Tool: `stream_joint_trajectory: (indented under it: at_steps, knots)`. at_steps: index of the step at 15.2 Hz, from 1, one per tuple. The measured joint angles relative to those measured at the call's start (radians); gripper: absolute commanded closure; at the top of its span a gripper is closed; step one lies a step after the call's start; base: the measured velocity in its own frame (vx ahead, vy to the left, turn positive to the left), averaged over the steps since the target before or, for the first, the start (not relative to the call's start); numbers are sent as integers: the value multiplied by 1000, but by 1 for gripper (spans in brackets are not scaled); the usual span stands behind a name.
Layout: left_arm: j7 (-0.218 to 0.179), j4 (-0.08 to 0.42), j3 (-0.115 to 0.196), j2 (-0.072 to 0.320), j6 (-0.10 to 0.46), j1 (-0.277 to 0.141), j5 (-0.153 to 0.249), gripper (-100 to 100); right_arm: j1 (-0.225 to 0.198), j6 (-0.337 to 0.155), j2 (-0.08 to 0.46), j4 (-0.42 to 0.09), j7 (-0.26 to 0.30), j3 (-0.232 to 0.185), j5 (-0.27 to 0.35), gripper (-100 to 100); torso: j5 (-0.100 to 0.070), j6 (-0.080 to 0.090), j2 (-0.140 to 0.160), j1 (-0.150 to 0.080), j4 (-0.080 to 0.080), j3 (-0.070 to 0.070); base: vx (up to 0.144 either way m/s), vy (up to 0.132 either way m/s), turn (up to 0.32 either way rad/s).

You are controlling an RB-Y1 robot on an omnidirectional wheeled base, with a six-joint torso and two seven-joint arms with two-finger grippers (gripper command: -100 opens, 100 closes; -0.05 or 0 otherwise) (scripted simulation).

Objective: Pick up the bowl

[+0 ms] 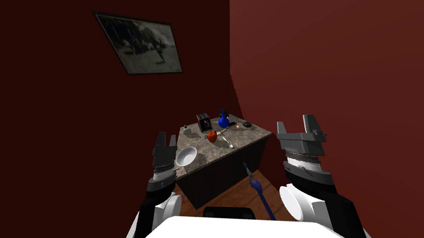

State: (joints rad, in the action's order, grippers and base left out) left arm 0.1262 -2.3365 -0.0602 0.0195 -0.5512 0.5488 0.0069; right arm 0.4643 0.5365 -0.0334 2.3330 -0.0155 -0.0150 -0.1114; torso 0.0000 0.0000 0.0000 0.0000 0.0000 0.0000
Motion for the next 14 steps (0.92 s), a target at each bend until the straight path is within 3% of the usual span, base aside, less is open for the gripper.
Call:
stream_joint_trajectory:
  at_steps: [3, 9, 14]
  knots:
    - [0, 2, 7, 44, 26, 0, 6, -100, 0, 0, 0, 0, 0, 0, 0, 0, 0, 0, 0, 0, 0, 0, -8, -1, -36]
    - [-5, 6, 38, 130, 128, 4, 32, -100, 0, 0, 0, 0, 0, 0, 0, 0, 0, 0, 1, 0, 0, 0, -11, 0, -33]
    - [-8, 6, 63, 174, 223, 8, 54, -100, 0, 0, 0, 0, 0, 0, 0, 0, 0, 0, 1, 0, 0, 0, -11, -1, -39]
